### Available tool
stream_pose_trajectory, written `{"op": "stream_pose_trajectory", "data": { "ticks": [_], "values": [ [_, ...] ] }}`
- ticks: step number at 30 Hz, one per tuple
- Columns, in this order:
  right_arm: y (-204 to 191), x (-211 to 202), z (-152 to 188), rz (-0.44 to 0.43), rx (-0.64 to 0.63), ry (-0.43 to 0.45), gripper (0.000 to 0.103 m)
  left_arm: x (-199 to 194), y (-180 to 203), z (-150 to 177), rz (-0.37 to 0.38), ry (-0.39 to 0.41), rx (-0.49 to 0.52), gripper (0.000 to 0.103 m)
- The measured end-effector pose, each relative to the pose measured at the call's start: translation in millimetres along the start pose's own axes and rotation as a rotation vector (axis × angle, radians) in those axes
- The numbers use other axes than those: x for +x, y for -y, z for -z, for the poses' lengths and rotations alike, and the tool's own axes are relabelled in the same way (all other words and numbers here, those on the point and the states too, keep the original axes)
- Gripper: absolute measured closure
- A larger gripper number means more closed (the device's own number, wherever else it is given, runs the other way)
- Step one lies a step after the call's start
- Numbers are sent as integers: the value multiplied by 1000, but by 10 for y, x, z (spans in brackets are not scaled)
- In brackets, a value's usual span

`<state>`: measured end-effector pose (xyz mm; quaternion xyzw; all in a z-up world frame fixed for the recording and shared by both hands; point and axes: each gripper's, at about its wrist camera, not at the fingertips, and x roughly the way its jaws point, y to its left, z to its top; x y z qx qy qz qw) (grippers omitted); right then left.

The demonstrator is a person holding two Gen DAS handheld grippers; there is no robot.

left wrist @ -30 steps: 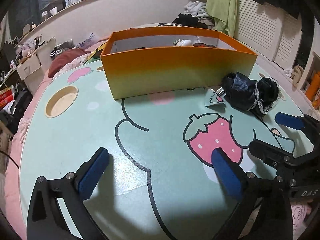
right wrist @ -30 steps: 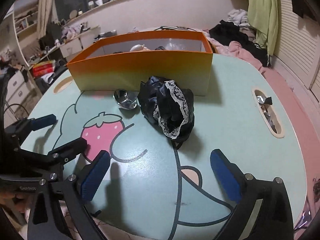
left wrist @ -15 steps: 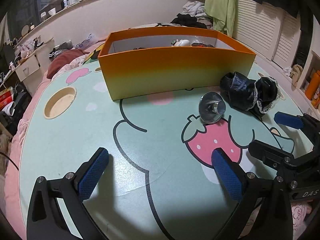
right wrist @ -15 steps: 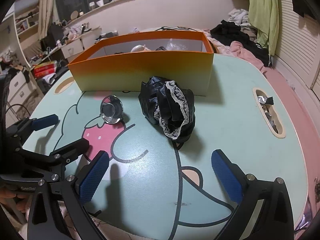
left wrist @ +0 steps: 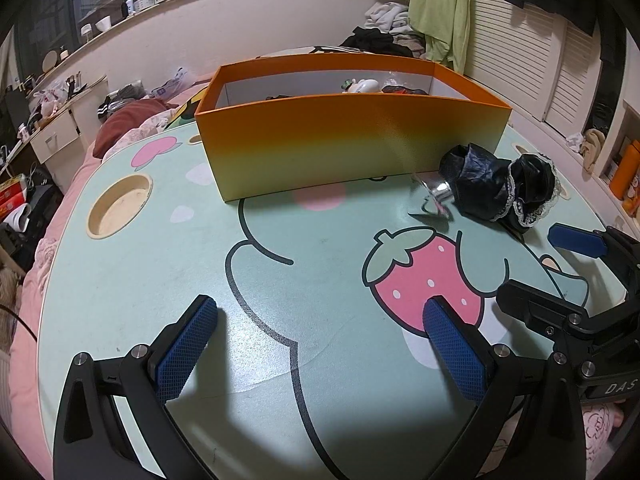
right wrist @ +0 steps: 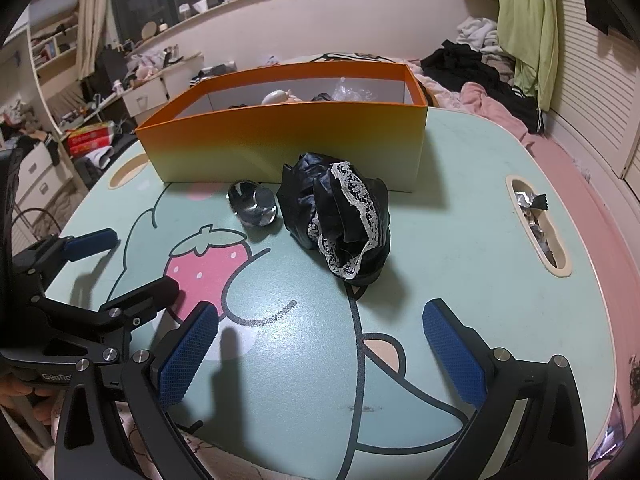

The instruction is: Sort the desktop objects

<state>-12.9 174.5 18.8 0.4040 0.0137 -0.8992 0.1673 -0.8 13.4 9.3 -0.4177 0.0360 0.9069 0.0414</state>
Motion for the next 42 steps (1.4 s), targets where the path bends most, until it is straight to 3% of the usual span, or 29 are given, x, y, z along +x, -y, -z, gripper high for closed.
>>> {"op": "stream_pose_trajectory", "data": {
  "ticks": [30, 42],
  "values": [
    [5, 0, 5, -2, 2, 3, 0, -21, 8, 15, 3, 1, 6, 1],
    [217, -90, -26, -132, 116, 76, 2, -3, 7, -4, 10, 2, 13, 1]
  ]
}}
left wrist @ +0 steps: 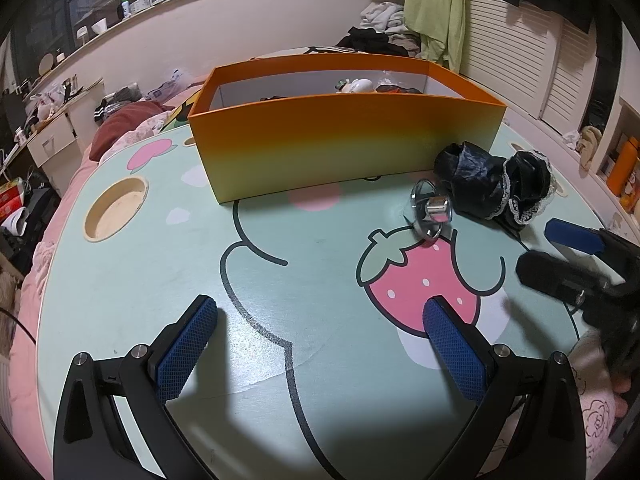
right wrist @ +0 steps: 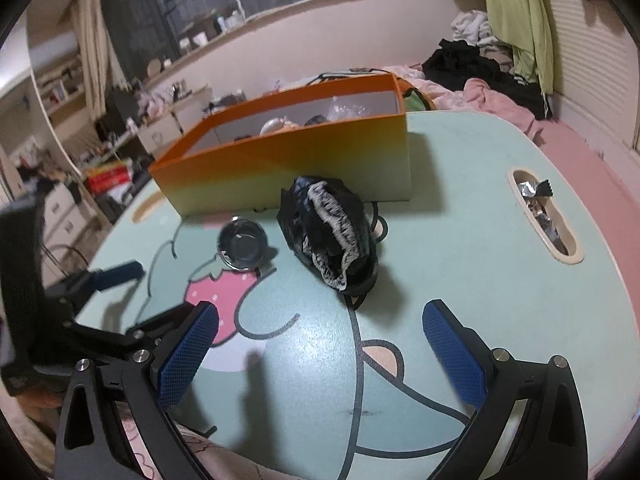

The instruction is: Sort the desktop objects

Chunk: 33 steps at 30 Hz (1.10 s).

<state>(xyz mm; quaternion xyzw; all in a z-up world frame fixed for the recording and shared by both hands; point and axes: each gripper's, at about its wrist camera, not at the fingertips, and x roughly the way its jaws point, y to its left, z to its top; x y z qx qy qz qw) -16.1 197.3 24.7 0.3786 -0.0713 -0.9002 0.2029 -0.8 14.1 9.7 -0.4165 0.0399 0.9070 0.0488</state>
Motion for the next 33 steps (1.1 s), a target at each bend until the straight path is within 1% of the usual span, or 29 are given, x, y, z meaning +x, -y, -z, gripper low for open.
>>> {"op": "stream_pose_trajectory", "data": {
  "ticks": [1, 3, 4, 7, 8, 10, 11, 12, 13, 14, 15, 16, 17, 20, 23, 24, 25, 26, 28, 30, 31, 33],
  "values": [
    [11, 1, -20, -6, 10, -3, 5, -3, 3, 4, 0, 0, 0, 1],
    [21, 27, -110, 20, 31, -25, 18, -7, 9, 7, 2, 0, 0, 1],
    [7, 39, -171, 28, 35, -21, 20, -3, 11, 4, 2, 0, 0, 1],
    [-8, 44, -356, 17, 67, 30, 21, -7, 10, 9, 2, 1, 0, 1],
    [10, 54, -400, 8, 84, 37, 23, -4, 10, 6, 2, 1, 0, 1],
    [23, 119, -477, -1, 103, 30, 32, -7, 11, 9, 2, 1, 0, 1],
    [27, 184, -510, -1, 107, 11, 41, 0, 13, 0, 2, 1, 1, 1],
    [28, 264, -524, 2, 110, -18, 53, -7, 10, 9, 1, 1, 1, 1],
    [41, 386, -531, -1, 118, -69, 57, -3, 10, 7, 1, 0, 1, 1],
    [58, 405, -534, -13, 121, -65, 63, -10, 15, 14, 0, 1, 5, 1],
    [61, 411, -531, -30, 127, -70, 67, -10, 12, 11, 2, 2, 5, 1],
    [68, 410, -519, -42, 134, -71, 69, -5, 8, 6, 3, 2, 4, 1],
    [79, 368, -482, -60, 145, -47, 70, -7, 9, 10, 4, 3, 5, 1],
    [110, 156, -338, -123, 161, 69, 70, -17, 20, 20, 9, 3, 11, 1],
    [122, -60, -218, -136, 171, 179, 70, -47, 18, 25, 3, 15, 1, 1],
    [129, -135, -193, -126, 179, 221, 70, -63, 19, 20, 6, 20, 0, 1],
    [128, -163, -190, -113, 184, 239, 70, -72, 23, 5, 12, 21, 2, 1],
    [128, -197, -184, -74, 191, 255, 70, -83, 34, -20, 20, 24, 6, 1],
    [124, -194, -198, -19, 202, 253, 70, -127, 76, -98, 48, 44, 8, 1],
    [90, -154, -209, 29, 201, 229, 70, -175, 147, -224, 86, 75, 12, 1],
    [71, -134, -210, 49, 197, 219, 70, -175, 187, -279, 103, 78, 20, 3],
    [39, -119, -201, 83, 189, 210, 70, -112, 278, -405, 124, 64, 45, 11]
  ]
}}
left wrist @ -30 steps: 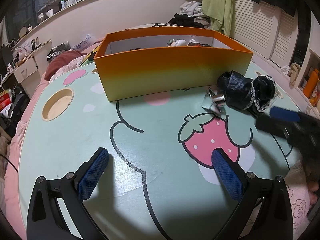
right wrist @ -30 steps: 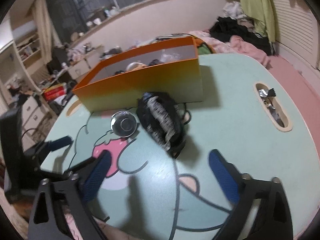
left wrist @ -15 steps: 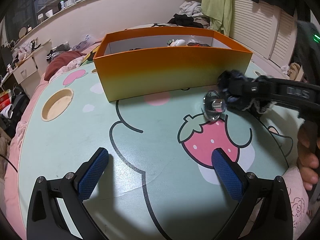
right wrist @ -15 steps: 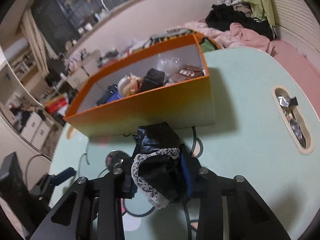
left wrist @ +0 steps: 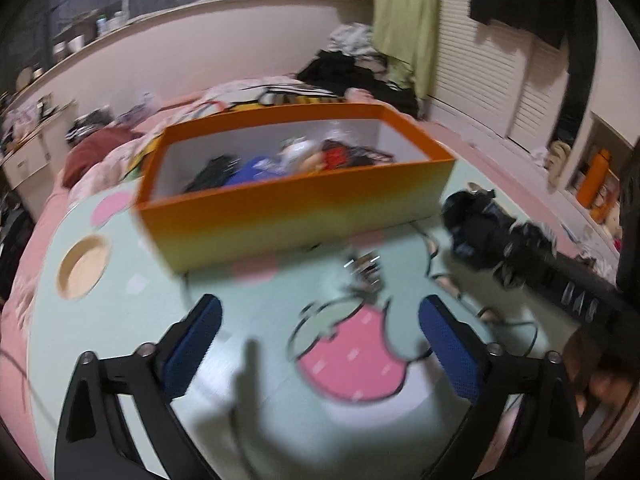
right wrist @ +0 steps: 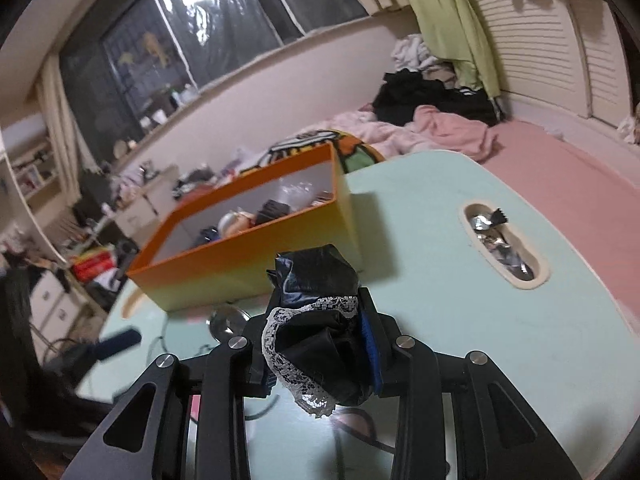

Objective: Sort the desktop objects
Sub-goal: 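Grasp the silver cap with the left tool while the right tool grasps the black lace cloth, then drop the cap into the orange box with the left tool while the right tool drops the cloth in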

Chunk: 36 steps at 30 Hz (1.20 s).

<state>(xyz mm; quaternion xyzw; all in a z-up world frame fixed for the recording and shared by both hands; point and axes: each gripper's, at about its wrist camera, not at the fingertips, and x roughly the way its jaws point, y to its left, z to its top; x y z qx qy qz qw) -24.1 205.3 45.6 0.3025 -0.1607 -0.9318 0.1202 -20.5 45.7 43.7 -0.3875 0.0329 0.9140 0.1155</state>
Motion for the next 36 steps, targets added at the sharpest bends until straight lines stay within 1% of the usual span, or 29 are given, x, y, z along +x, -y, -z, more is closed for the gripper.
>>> {"op": "stream_pose_trajectory", "data": {
  "ticks": [2, 3, 4, 5, 6, 7, 8, 11, 15, 18, 21, 23, 24, 26, 27, 28, 29, 30, 31, 32, 33, 34, 36],
  "values": [
    [16, -6, 7, 13, -1, 5, 70, 130, 66, -103, 11, -32, 13, 23],
    [27, -1, 8, 14, 2, 8, 70, 216, 114, -138, 22, -55, 21, 25],
    [58, -1, 9, 10, 5, 9, 70, 328, 149, -177, 33, -86, 33, 33],
    [81, 9, 8, 7, 7, 7, 70, 401, 171, -185, 39, -110, 41, 47],
    [96, 18, 2, 5, 8, 4, 70, 500, 183, -188, 33, -141, 48, 55],
    [100, 17, 2, 4, 10, 1, 70, 496, 194, -193, 0, -116, 60, 72],
    [109, 12, 3, 1, 11, 0, 70, 493, 181, -192, -6, -119, 52, 72],
    [121, -1, 2, -5, 12, 1, 70, 325, 80, -138, 56, -59, 1, 72],
    [81, -12, 3, -20, -8, 2, 70, 4, -143, -37, 62, 38, -66, 72],
    [31, -84, -15, -60, -38, 19, 70, -218, -266, -60, 35, 96, -74, 72],
    [-66, -120, -122, -99, -54, 6, 70, -449, -371, -262, 25, 173, -81, 72],
    [-167, -116, -305, -137, -64, 3, 70, -527, -458, -494, 25, 210, -94, 72],
    [-222, -98, -395, -138, -82, 4, 70, -539, -497, -598, 25, 223, -101, 72],
    [-396, 14, -668, -105, -139, 12, 69, -475, -574, -816, 20, 228, -123, 71],
    [-463, 102, -797, -98, -154, 6, 68, -385, -623, -919, 16, 216, -141, 71],
    [-516, 202, -893, -96, -162, -10, 66, -264, -674, -1007, 17, 193, -165, 66],
    [-580, 373, -1004, -90, -178, -47, 60, -161, -734, -1051, 23, 164, -184, 50],
    [-629, 546, -1072, -75, -198, -89, 47, -26, -810, -1090, 21, 130, -215, 46],
    [-646, 679, -1101, -54, -207, -117, 45, 91, -905, -1081, -6, 109, -261, 43],
    [-633, 803, -1121, -22, -203, -135, 43, 156, -971, -1047, 1, 98, -286, 41],
    [-597, 895, -1119, -17, -190, -151, 43, 176, -998, -991, 24, 90, -301, 41],
    [-571, 908, -1114, -25, -179, -154, 43, 165, -1015, -924, 49, 90, -313, 40],
    [-481, 821, -1061, -59, -141, -135, 42, 71, -1022, -773, 86, 106, -319, 36]
  ]
}}
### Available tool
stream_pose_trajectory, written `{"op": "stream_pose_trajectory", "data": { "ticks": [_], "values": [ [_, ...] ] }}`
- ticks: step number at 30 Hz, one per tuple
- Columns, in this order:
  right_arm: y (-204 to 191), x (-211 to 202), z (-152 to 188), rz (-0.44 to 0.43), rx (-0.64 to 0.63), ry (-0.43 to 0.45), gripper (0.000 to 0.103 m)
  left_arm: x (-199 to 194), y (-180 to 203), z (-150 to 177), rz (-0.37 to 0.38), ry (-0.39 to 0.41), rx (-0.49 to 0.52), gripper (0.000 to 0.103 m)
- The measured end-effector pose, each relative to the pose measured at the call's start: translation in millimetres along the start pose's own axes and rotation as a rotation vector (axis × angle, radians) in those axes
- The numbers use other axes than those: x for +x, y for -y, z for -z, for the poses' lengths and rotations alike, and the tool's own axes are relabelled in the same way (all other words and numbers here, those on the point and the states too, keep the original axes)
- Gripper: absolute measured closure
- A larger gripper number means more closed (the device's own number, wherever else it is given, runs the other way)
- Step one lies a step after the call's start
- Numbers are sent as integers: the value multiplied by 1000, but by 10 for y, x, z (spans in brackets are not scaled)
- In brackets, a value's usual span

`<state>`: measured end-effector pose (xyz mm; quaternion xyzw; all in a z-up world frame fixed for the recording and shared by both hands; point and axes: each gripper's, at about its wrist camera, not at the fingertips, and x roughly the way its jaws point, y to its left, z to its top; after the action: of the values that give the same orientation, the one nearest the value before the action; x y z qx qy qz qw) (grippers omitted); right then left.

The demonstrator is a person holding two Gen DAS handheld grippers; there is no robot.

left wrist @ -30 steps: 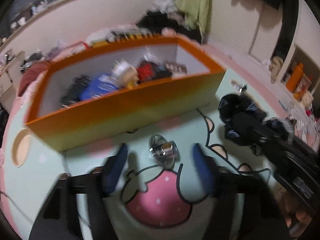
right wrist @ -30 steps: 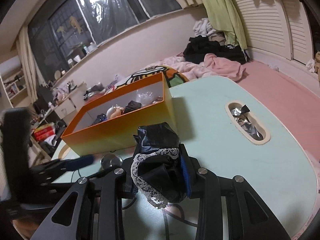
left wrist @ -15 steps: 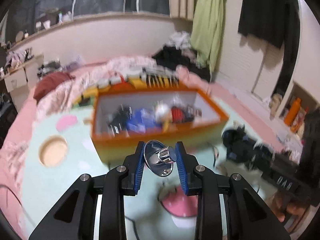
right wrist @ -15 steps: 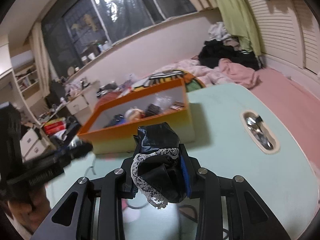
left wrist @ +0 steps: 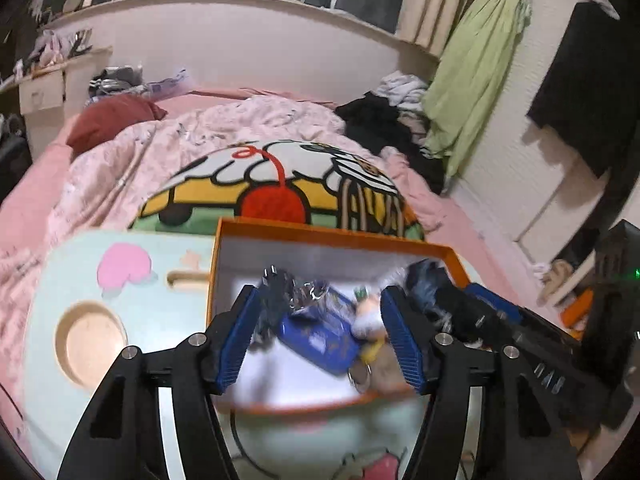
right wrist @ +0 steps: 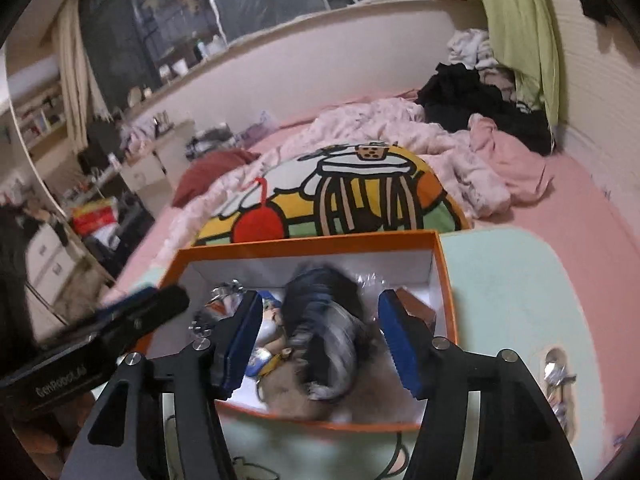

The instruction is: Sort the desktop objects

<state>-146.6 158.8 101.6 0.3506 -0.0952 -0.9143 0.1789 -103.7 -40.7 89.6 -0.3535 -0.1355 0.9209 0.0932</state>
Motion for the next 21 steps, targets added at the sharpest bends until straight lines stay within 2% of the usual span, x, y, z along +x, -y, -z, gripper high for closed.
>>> {"op": "stream_pose_trajectory", "data": {
  "ticks": [2, 6, 9, 11, 14, 15, 16, 17, 19, 20, 21],
  "values": [
    [15, -138, 72, -3, 0, 33, 39, -159, 31, 126, -2, 20, 28, 28],
    [-103, -472, 303, 61, -90, 54, 28, -421, 187, 421, -29, 9, 119, 22],
    [-196, -603, 566, 83, -147, 18, 20, -454, 292, 701, -60, -71, 184, 22],
    [-236, -585, 800, 101, -176, -32, 20, -362, 289, 881, -83, -133, 188, 22],
    [-191, -438, 1051, 180, -179, -104, 19, -144, 211, 1098, -133, -227, 169, 22],
    [-159, -380, 1128, 186, -177, -126, 19, -88, 201, 1148, -174, -234, 180, 21],
    [-122, -322, 1190, 185, -172, -153, 19, -102, 229, 1177, -223, -197, 208, 20],
    [-80, -236, 1255, 189, -156, -195, 17, -75, 239, 1214, -277, -203, 213, 15],
    [-102, -217, 1298, 243, -184, -183, 12, -82, 223, 1264, -301, -162, 187, 13],
    [-77, -205, 1300, 229, -172, -189, 4, -78, 204, 1288, -320, -151, 174, 8],
    [-52, -187, 1297, 212, -163, -197, 0, -71, 170, 1297, -328, -153, 156, 5]
  ]
}}
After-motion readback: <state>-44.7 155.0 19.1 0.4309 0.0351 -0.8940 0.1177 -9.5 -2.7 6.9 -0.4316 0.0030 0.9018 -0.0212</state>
